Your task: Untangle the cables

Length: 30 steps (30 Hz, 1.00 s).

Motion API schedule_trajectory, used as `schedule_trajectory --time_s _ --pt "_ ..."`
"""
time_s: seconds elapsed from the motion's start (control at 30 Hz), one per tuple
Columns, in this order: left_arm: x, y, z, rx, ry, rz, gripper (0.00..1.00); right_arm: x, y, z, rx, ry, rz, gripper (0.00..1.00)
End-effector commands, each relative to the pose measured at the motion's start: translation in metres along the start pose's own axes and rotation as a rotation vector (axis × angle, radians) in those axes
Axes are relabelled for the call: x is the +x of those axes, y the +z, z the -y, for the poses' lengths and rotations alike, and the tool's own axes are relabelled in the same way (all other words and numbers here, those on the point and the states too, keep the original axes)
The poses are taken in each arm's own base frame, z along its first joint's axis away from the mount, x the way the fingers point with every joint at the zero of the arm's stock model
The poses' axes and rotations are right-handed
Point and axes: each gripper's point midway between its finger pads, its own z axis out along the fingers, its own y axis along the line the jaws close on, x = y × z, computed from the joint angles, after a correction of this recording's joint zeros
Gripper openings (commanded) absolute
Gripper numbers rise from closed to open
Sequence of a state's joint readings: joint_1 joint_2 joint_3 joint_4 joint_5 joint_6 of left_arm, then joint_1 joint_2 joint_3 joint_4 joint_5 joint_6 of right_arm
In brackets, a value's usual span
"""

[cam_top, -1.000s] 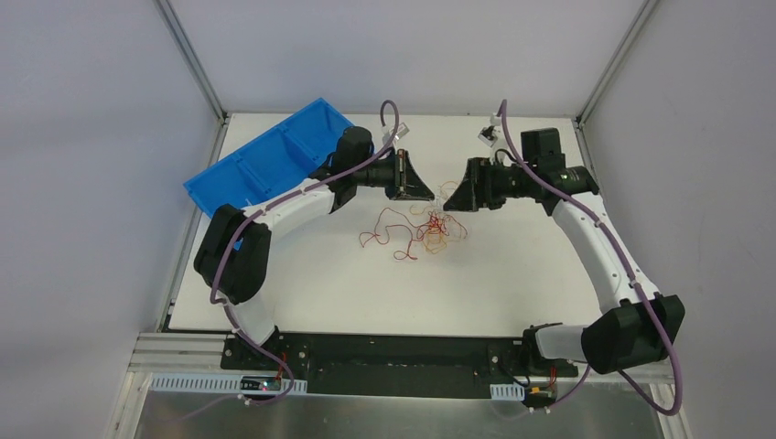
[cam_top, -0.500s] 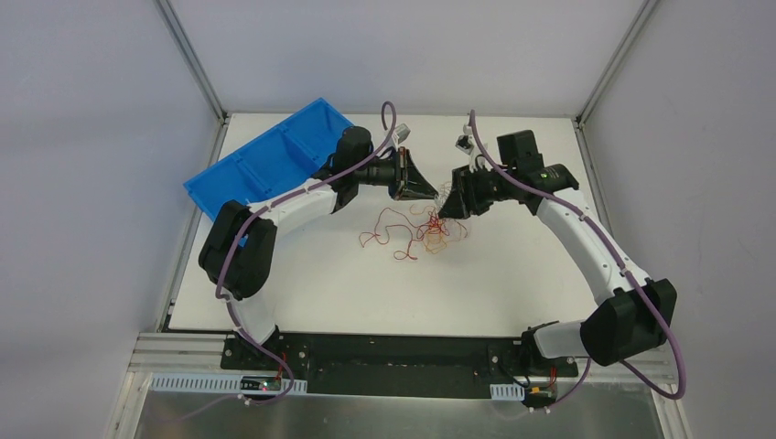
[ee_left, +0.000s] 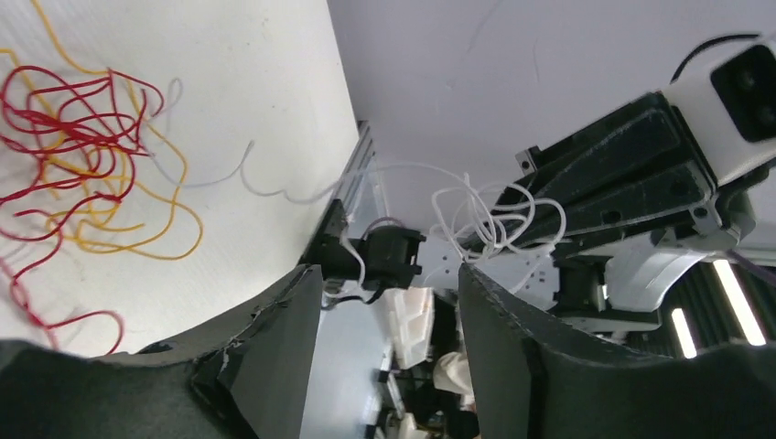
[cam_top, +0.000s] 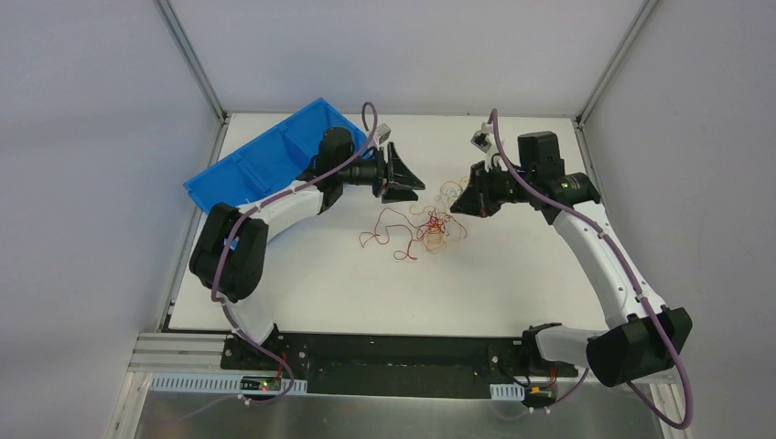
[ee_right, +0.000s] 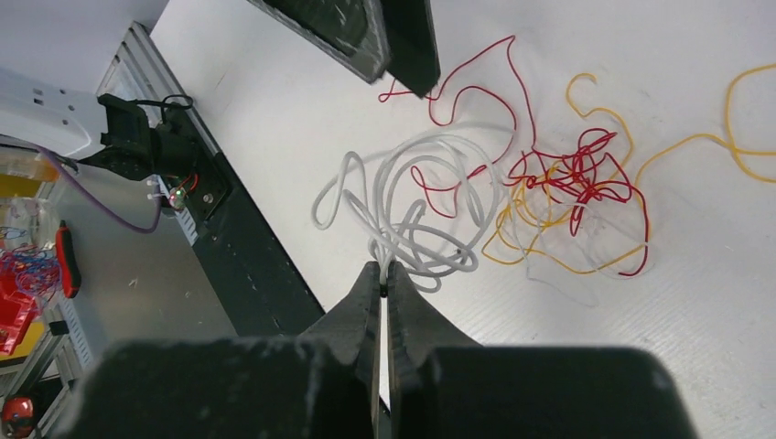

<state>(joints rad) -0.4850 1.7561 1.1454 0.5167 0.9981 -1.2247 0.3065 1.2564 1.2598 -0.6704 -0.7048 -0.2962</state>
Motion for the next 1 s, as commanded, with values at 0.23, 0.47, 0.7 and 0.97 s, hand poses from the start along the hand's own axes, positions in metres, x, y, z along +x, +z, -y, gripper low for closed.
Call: schedule_trajectory --time_s 0.23,0.47,0.7,0.97 --pt "0.022 -0.055 0.098 0.042 0.986 0.029 0.58 0.004 -0.009 -0.037 -0.153 -0.002 -0.042 0.00" --pt "0.036 -0.016 0.101 0.073 1.082 -0.050 0.59 0.008 -0.008 -0.055 -0.180 -0.060 -0.068 0.00" --pt "0.061 -0.002 0.079 0.119 1.033 -0.169 0.52 0.001 -0.014 -0.059 -0.168 -0.073 -0.049 0.00" --pt "0.070 -0.006 0.078 0.155 1.046 -0.179 0.16 0.007 -0.013 -0.058 -0.170 -0.064 -0.061 0.00"
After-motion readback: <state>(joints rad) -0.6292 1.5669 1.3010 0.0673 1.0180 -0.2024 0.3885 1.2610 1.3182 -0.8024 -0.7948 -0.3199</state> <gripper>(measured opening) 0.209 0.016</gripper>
